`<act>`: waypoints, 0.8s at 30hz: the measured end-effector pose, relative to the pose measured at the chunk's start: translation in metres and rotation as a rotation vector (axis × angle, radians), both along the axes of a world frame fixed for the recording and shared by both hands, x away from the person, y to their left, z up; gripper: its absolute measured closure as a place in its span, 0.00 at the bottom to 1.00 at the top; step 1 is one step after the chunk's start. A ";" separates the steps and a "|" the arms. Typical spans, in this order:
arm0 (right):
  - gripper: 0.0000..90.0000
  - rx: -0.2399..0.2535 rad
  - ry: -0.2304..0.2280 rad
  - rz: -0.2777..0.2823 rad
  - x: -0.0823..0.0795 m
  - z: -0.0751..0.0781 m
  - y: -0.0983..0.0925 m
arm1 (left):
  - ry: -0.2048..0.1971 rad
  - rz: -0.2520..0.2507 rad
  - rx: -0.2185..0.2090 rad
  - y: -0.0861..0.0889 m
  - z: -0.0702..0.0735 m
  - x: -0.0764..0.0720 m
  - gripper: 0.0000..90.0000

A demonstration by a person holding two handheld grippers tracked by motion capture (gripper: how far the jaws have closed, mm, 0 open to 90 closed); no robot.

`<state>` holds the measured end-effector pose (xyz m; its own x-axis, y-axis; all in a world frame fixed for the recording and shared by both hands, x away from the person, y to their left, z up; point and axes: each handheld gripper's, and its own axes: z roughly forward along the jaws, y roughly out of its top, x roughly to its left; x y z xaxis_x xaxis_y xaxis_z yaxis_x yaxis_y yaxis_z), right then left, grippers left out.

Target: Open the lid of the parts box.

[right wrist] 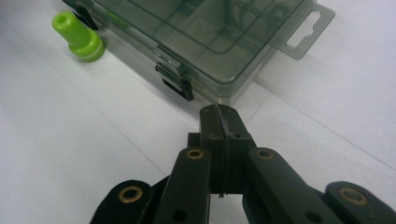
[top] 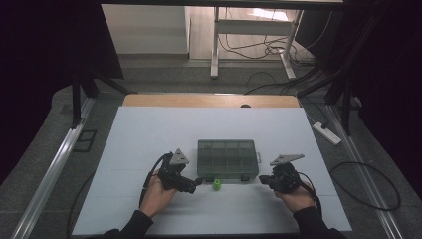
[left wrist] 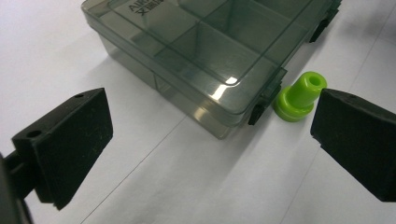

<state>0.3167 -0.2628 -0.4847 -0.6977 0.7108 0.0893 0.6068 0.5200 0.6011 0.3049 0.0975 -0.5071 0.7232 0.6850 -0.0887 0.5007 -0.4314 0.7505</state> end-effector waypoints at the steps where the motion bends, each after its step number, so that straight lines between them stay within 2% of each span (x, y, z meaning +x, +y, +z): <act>1: 0.99 -0.004 0.002 -0.001 0.000 -0.001 0.000 | 0.002 0.003 -0.001 0.001 0.000 0.000 0.00; 16: 1.00 -0.052 0.008 0.006 0.010 -0.017 0.004 | -0.004 0.006 0.013 0.002 0.001 -0.001 0.00; 24: 1.00 -0.036 -0.009 0.000 0.011 -0.016 0.004 | -0.011 0.003 0.026 0.001 0.000 -0.001 0.00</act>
